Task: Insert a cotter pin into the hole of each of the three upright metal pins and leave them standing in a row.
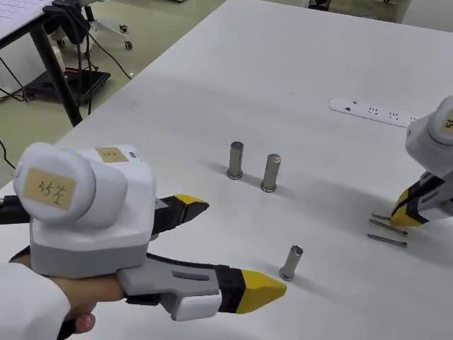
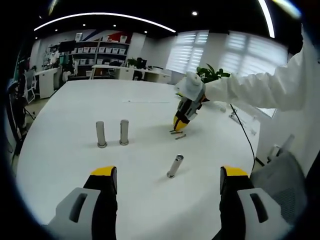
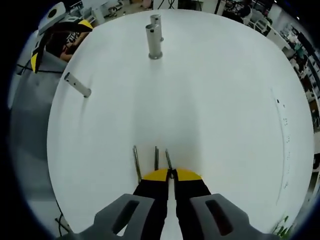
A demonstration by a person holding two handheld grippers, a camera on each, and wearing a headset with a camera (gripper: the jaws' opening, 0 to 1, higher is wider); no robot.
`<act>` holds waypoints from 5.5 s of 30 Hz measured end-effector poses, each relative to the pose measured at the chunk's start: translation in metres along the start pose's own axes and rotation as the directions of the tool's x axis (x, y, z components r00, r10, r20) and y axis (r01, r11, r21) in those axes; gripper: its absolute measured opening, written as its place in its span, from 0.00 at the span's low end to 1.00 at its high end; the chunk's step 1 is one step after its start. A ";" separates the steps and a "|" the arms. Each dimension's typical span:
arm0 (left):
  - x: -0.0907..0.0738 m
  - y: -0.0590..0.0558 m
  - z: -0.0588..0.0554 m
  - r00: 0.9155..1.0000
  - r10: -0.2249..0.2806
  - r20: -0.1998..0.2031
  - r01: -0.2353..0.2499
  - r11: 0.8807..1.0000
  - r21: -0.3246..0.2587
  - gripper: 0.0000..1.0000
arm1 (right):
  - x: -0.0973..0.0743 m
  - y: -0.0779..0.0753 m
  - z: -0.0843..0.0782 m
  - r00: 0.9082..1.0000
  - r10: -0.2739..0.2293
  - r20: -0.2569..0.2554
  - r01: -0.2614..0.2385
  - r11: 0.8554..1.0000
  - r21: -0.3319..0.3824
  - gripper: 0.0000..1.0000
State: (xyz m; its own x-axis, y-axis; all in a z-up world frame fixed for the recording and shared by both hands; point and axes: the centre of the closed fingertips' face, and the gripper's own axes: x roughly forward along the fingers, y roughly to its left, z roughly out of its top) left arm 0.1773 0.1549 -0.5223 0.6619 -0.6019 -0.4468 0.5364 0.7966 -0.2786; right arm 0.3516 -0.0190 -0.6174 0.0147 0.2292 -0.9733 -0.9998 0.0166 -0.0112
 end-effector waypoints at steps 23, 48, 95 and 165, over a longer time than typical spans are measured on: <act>-0.002 0.002 -0.003 1.000 0.001 0.008 -0.001 1.000 0.000 0.83 | 0.000 0.003 0.001 1.000 -0.016 -0.026 0.016 1.000 0.007 0.00; 0.014 -0.019 0.016 0.996 -0.078 0.043 0.079 0.997 -0.009 0.71 | -0.073 0.025 0.020 0.926 -0.296 0.235 0.284 0.955 0.086 0.00; 0.066 -0.089 0.036 0.943 -0.332 -0.012 0.331 0.942 -0.046 0.30 | -0.098 0.151 0.070 0.792 -0.424 0.439 0.447 0.893 0.056 0.00; 0.065 -0.092 0.019 0.927 -0.368 -0.074 0.342 0.909 -0.238 0.00 | -0.087 0.169 0.082 0.829 -0.373 0.417 0.444 0.892 -0.087 0.00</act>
State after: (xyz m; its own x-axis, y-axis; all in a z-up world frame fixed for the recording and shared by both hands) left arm 0.1810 0.0409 -0.5097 0.3772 -0.8471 -0.3744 0.5894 0.5314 -0.6084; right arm 0.1824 0.0435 -0.5162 0.3905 0.5897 -0.7069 -0.8860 0.0324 -0.4625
